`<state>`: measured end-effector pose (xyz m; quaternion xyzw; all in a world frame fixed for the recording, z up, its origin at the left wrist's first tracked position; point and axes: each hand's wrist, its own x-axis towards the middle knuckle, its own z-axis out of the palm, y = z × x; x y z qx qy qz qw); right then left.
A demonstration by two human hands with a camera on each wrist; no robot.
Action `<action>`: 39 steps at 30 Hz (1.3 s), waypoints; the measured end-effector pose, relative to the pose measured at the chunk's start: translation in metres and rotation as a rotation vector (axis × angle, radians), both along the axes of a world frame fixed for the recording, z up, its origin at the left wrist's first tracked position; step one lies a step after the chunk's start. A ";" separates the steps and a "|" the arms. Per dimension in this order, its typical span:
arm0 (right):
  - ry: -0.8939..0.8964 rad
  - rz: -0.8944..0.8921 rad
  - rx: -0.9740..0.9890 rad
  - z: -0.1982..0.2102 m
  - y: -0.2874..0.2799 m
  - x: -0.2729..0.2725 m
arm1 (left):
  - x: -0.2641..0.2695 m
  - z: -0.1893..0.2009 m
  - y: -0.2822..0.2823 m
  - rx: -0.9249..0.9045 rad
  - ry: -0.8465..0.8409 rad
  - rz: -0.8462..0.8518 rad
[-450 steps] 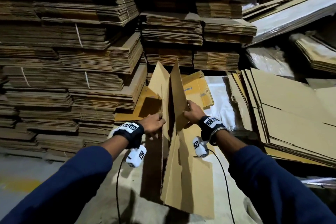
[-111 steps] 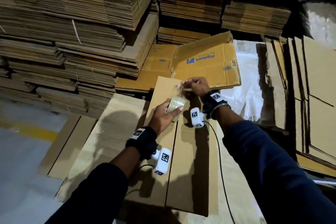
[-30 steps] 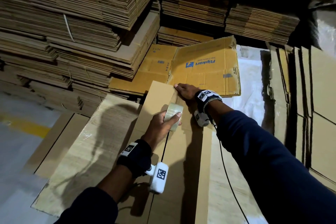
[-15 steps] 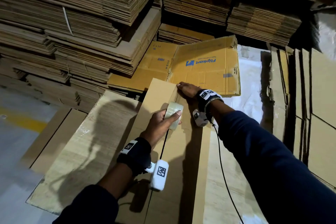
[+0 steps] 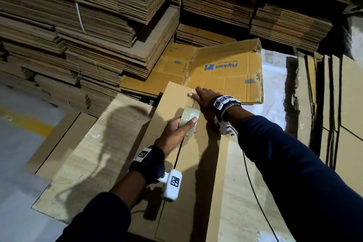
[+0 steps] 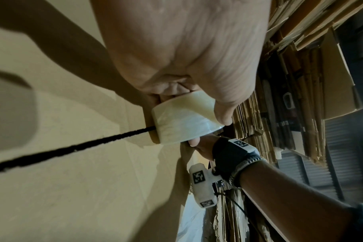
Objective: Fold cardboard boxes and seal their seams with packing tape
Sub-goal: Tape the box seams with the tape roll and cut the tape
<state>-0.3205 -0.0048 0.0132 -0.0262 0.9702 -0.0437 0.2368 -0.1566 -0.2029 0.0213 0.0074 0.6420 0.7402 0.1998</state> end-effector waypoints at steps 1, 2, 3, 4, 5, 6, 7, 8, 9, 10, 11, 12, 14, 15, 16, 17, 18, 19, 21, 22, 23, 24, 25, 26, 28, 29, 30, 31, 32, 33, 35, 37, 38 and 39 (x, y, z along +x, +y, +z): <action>0.018 0.018 0.029 -0.002 0.000 0.001 | -0.001 -0.001 0.000 -0.003 -0.007 0.004; 0.038 0.031 0.056 -0.004 0.001 0.002 | -0.002 -0.001 0.000 -0.004 -0.016 0.005; 0.058 0.045 0.080 -0.006 0.000 0.005 | -0.002 -0.002 0.000 -0.008 -0.020 0.007; 0.071 0.061 0.105 -0.007 -0.001 0.010 | -0.002 -0.002 0.001 -0.014 -0.020 0.008; 0.080 0.094 0.137 -0.009 -0.001 0.015 | -0.001 -0.002 0.001 -0.020 -0.019 0.010; 0.092 0.140 0.172 -0.011 0.000 0.021 | -0.001 -0.002 0.001 -0.020 -0.023 0.014; 0.115 0.191 0.204 -0.013 0.001 0.026 | 0.000 -0.002 0.001 -0.010 -0.024 0.018; 0.132 0.229 0.222 -0.014 0.001 0.031 | 0.000 -0.001 0.001 0.001 -0.022 0.021; 0.140 0.241 0.217 -0.014 0.002 0.035 | 0.002 0.001 0.001 0.001 -0.020 0.019; 0.133 0.236 0.198 -0.013 0.002 0.036 | 0.004 0.002 0.002 -0.010 -0.017 0.017; 0.120 0.226 0.177 -0.013 0.002 0.035 | 0.008 0.001 0.003 -0.046 -0.008 0.018; 0.100 0.213 0.158 -0.013 0.002 0.033 | 0.014 0.000 0.003 -0.104 0.010 0.017; 0.086 0.200 0.144 -0.013 0.002 0.029 | 0.030 0.000 -0.001 -0.308 0.079 0.031; 0.092 0.195 0.142 -0.015 0.002 0.029 | 0.039 0.000 -0.003 -0.395 0.118 0.026; 0.103 0.198 0.146 -0.014 0.000 0.028 | 0.043 0.000 -0.005 -0.425 0.135 0.019; 0.119 0.212 0.149 -0.016 -0.002 0.031 | 0.046 -0.001 -0.009 -0.407 0.123 0.016; 0.146 0.235 0.154 -0.015 -0.002 0.034 | 0.046 0.001 -0.011 -0.368 0.104 0.023; 0.173 0.262 0.162 -0.015 -0.003 0.039 | 0.045 0.001 -0.012 -0.329 0.084 0.033; 0.186 0.313 0.169 -0.015 -0.004 0.053 | 0.043 0.000 -0.013 -0.273 0.049 0.049; 0.178 0.335 0.166 -0.016 -0.005 0.063 | 0.044 -0.003 -0.014 -0.256 0.042 0.052; 0.176 0.358 0.166 -0.018 -0.007 0.073 | 0.046 -0.006 -0.015 -0.237 0.040 0.053; 0.175 0.384 0.174 -0.021 -0.008 0.082 | 0.048 -0.007 -0.015 -0.214 0.039 0.049; 0.170 0.406 0.181 -0.024 -0.008 0.089 | 0.048 -0.008 -0.015 -0.196 0.031 0.047; 0.159 0.419 0.180 -0.025 -0.008 0.093 | 0.047 -0.007 -0.014 -0.186 0.015 0.047; 0.133 0.430 0.173 -0.025 -0.006 0.095 | 0.043 -0.002 -0.012 -0.172 -0.023 0.059; 0.126 0.428 0.166 -0.024 -0.006 0.095 | 0.043 0.001 -0.011 -0.177 -0.038 0.067; 0.122 0.425 0.161 -0.023 -0.005 0.094 | 0.043 0.002 -0.010 -0.192 -0.037 0.067; 0.118 0.413 0.152 -0.022 -0.005 0.094 | 0.046 0.004 -0.009 -0.216 -0.023 0.057; 0.105 0.393 0.140 -0.021 -0.006 0.094 | 0.051 0.003 -0.009 -0.245 -0.003 0.045; 0.093 0.370 0.128 -0.019 -0.008 0.094 | 0.057 0.002 -0.010 -0.272 0.008 0.044; 0.073 0.337 0.123 -0.014 -0.013 0.094 | 0.068 0.000 -0.014 -0.294 0.003 0.072; 0.048 0.324 0.118 -0.007 -0.020 0.094 | 0.072 0.000 -0.016 -0.273 0.001 0.118; 0.046 0.334 0.117 -0.005 -0.022 0.094 | 0.071 0.003 -0.015 -0.274 0.005 0.129; 0.050 0.358 0.124 -0.004 -0.024 0.097 | 0.069 0.007 -0.015 -0.285 0.017 0.123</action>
